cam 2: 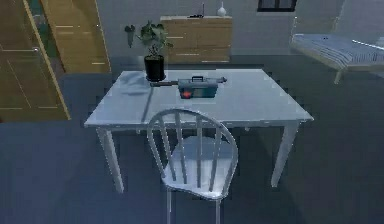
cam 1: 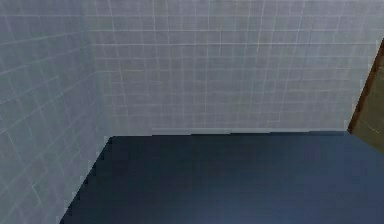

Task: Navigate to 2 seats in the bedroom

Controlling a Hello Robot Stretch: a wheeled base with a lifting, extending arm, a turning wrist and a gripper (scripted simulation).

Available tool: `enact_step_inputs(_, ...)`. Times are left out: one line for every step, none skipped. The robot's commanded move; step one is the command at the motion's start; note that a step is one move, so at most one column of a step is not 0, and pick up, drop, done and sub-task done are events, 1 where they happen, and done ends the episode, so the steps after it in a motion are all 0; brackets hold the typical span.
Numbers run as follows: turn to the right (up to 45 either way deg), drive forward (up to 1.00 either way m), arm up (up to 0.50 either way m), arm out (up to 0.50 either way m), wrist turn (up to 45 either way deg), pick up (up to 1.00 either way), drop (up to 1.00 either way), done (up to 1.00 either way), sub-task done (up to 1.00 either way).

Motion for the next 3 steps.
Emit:
enact_step_inputs(0.0,0.35,0.00,0.00,0.0,0.00,0.00,0.00,0.00)
enact_step_inputs(45.0,0.00,0.00,0.00,0.0,0.00,0.00,0.00,0.00)
enact_step_inputs(0.0,1.00,0.00,0.00,0.0,0.00,0.00,0.00,0.00)
